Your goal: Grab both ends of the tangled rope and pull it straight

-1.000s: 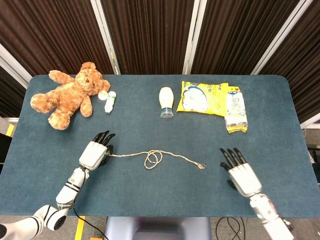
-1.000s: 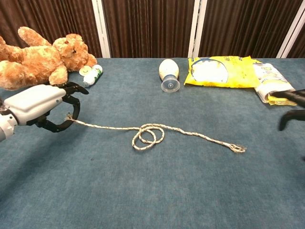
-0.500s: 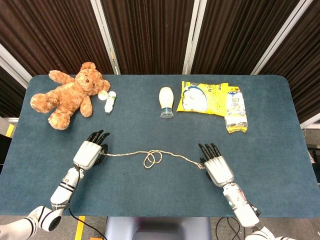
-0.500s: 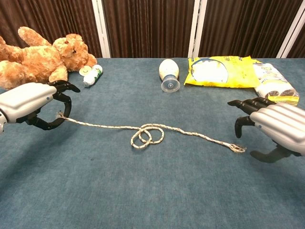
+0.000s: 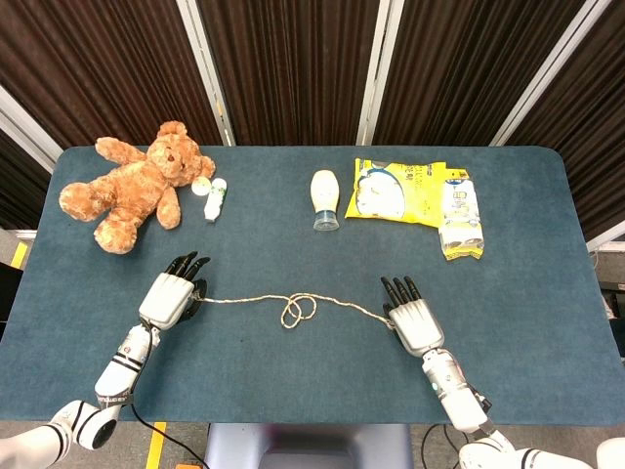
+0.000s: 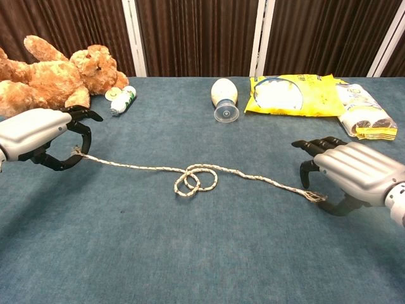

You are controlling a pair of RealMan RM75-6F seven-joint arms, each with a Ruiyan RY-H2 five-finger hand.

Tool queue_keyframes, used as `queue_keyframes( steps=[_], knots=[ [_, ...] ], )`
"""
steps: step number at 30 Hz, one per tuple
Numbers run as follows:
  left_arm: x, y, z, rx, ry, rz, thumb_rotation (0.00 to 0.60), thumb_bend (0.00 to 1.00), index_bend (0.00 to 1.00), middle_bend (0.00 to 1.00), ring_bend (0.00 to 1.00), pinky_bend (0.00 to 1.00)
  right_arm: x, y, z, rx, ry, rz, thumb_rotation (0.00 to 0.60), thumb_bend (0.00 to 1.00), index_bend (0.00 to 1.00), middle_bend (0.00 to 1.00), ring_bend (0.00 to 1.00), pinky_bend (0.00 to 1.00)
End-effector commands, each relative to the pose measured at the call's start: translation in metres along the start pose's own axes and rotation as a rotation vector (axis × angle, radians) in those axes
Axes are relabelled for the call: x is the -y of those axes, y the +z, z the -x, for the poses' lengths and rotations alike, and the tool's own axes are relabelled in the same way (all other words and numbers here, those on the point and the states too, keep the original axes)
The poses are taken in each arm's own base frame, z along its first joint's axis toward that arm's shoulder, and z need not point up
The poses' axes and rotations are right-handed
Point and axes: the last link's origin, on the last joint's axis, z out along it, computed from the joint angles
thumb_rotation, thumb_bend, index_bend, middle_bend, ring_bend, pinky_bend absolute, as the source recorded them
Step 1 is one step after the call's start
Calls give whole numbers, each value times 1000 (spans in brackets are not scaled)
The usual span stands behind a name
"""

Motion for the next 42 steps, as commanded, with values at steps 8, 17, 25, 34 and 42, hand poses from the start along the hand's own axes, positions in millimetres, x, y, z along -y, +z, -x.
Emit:
queue_keyframes(
  steps=[8, 17, 25, 34, 42],
  knots=[
    [3, 0, -2, 9, -3, -1, 600, 514, 599, 107, 0, 151, 5, 6, 0, 21, 0, -8, 600, 494, 602, 18, 0, 0],
    [4, 0, -2, 10, 0, -3, 600, 513, 600, 107, 0, 152, 4, 10, 3, 26, -4, 10, 600, 533, 695, 76, 0, 0],
    [6, -1, -2, 6, 4, -7, 600, 513, 599, 106, 0, 151, -1, 10, -2, 7, 5, 26, 600, 545, 740, 108, 0, 0],
    [21, -5, -11, -12, 32, -38, 600, 512, 599, 107, 0, 151, -56, -1, -24, -59, 49, 133, 600, 545, 752, 115, 0, 0],
    [37, -18, -15, -19, 45, -73, 600, 511, 598, 106, 0, 152, -110, -21, -33, -78, 57, 229, 600, 545, 755, 115, 0, 0]
  ],
)
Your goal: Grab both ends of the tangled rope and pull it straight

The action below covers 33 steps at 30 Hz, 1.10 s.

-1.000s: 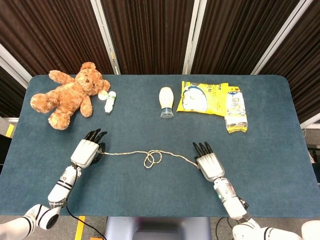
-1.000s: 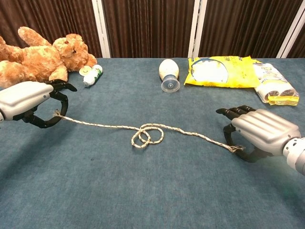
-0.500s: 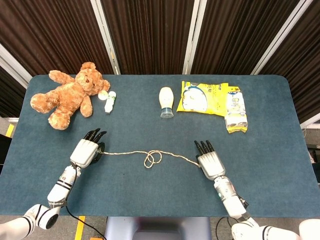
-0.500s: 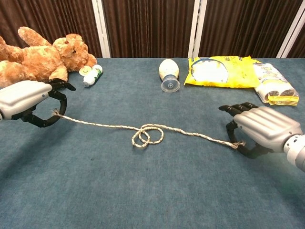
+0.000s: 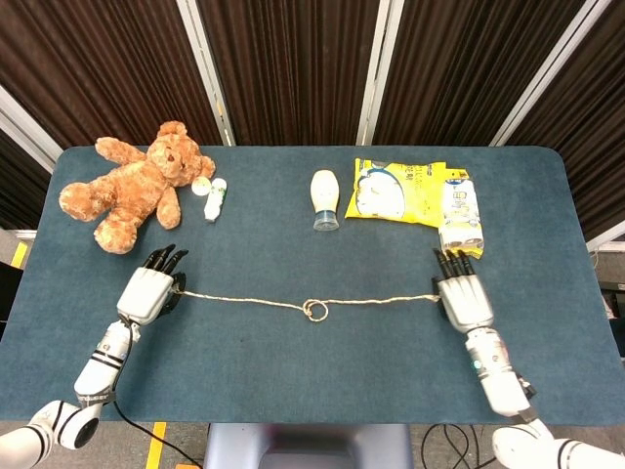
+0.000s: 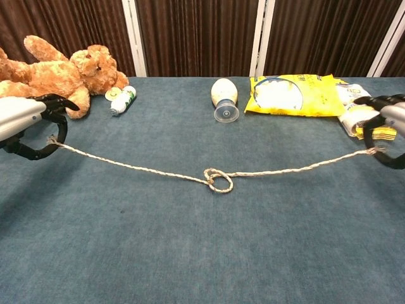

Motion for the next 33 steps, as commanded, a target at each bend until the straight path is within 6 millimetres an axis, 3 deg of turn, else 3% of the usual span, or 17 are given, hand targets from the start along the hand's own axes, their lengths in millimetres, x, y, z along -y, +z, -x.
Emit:
queue_keyframes(
  steps=[1, 14, 25, 33],
  knots=[
    [7, -5, 1, 1, -8, -19, 600, 511, 598, 106, 0, 152, -25, -7, -1, 0, -4, 46, 600, 545, 756, 115, 0, 0],
    [29, -18, 8, 30, -4, -82, 600, 512, 599, 106, 0, 152, -96, -18, -1, 15, 31, 200, 600, 545, 758, 115, 0, 0],
    [36, -19, 14, 48, 12, -106, 600, 512, 599, 106, 0, 152, -122, -22, 8, 43, 18, 250, 600, 545, 759, 115, 0, 0],
    [39, -19, 25, 88, 13, -118, 600, 518, 598, 107, 0, 152, -140, -28, 28, 86, 9, 299, 600, 546, 761, 115, 0, 0]
  ],
)
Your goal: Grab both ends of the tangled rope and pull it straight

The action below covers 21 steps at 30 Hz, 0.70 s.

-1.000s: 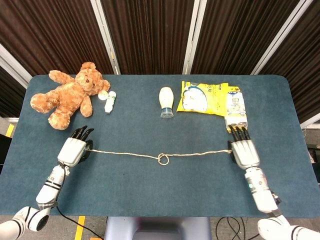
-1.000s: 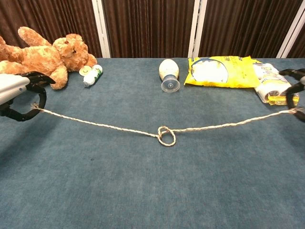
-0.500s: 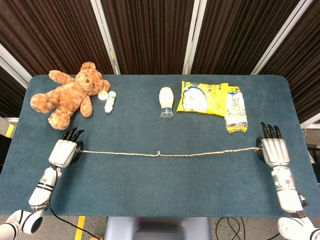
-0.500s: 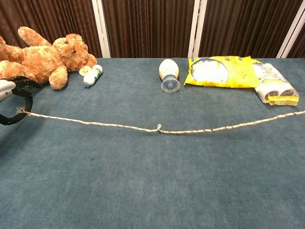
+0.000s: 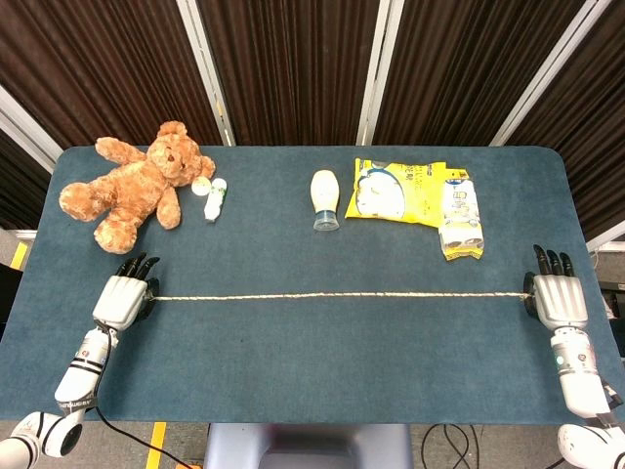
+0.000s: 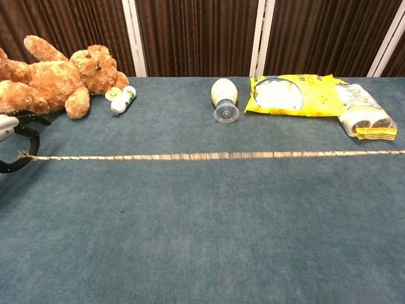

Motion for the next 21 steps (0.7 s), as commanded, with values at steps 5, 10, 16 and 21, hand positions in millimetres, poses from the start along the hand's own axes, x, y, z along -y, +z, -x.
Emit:
queue_keyframes(
  steps=[5, 10, 16, 21],
  knots=[
    [-1, 5, 9, 29, -7, -2, 600, 518, 589, 107, 0, 153, -9, 1, 17, 36, -3, 26, 600, 546, 761, 115, 0, 0],
    [-6, 7, 15, 45, -9, 8, 600, 518, 576, 107, 0, 152, -2, 3, 22, 34, -12, 6, 600, 546, 761, 115, 0, 0],
    [-6, 9, 19, 57, -5, 3, 600, 517, 523, 105, 0, 153, 5, 7, 29, 58, -32, 1, 600, 545, 728, 116, 0, 0],
    [-4, 10, 20, 67, -5, -11, 600, 513, 164, 89, 0, 151, 1, 9, 38, 133, -92, 23, 600, 545, 343, 54, 0, 0]
  ],
)
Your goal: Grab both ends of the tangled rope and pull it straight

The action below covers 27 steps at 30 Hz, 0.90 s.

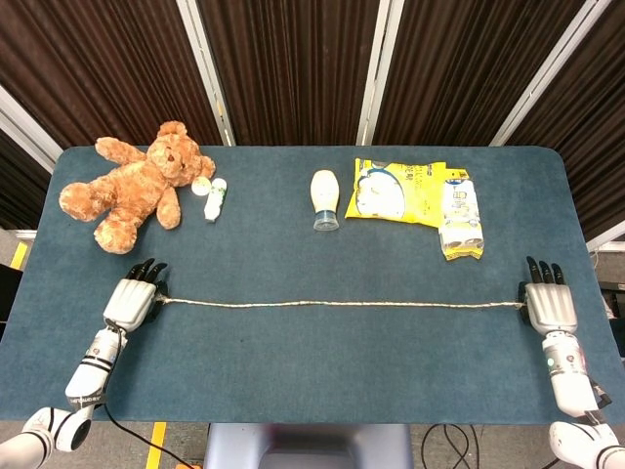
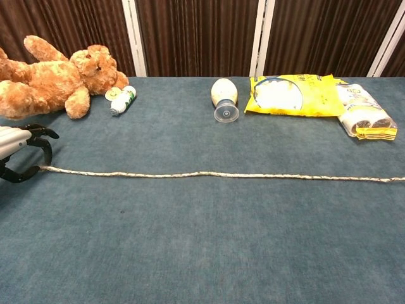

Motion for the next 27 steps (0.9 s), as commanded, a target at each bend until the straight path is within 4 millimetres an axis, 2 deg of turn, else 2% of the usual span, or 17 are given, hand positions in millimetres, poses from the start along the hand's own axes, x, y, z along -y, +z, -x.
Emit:
queue_keyframes(
  steps=[1, 3, 5, 12, 16, 19, 22, 25, 27],
  knots=[
    [1, 0, 0, 3, -4, -8, 600, 512, 105, 88, 0, 151, -2, 3, 6, 65, -43, 21, 600, 545, 260, 31, 0, 0],
    [2, 0, 0, 5, -8, -15, 600, 500, 2, 82, 0, 149, -3, 4, 4, 76, -51, 28, 600, 544, 51, 0, 0, 0],
    [4, -1, -1, 11, -12, -24, 600, 475, 0, 68, 0, 147, -3, 4, 2, 72, -58, 32, 600, 534, 1, 0, 0, 0],
    [15, -11, -9, 14, -35, -40, 600, 441, 0, 24, 0, 145, -9, -1, -6, 67, -84, 33, 600, 448, 0, 0, 0, 0],
    [25, -23, -21, 0, -62, -48, 600, 439, 0, 2, 0, 145, -14, -12, -15, 47, -64, 27, 600, 401, 0, 0, 0, 0],
    [28, -40, -38, -46, -136, -41, 600, 430, 0, 0, 0, 144, -11, -32, -32, -14, 1, 2, 600, 391, 0, 0, 0, 0],
    [27, -65, -54, -132, -176, -14, 600, 418, 0, 0, 0, 149, -4, -67, -55, -140, 72, -58, 600, 390, 0, 0, 0, 0],
    [26, -104, -62, -170, -168, 2, 600, 419, 0, 0, 0, 137, -1, -105, -68, -247, 137, -105, 600, 389, 0, 0, 0, 0],
    [31, -138, -66, -181, -112, -28, 600, 418, 0, 0, 0, 120, -4, -127, -70, -290, 157, -118, 600, 388, 0, 0, 0, 0]
  ],
)
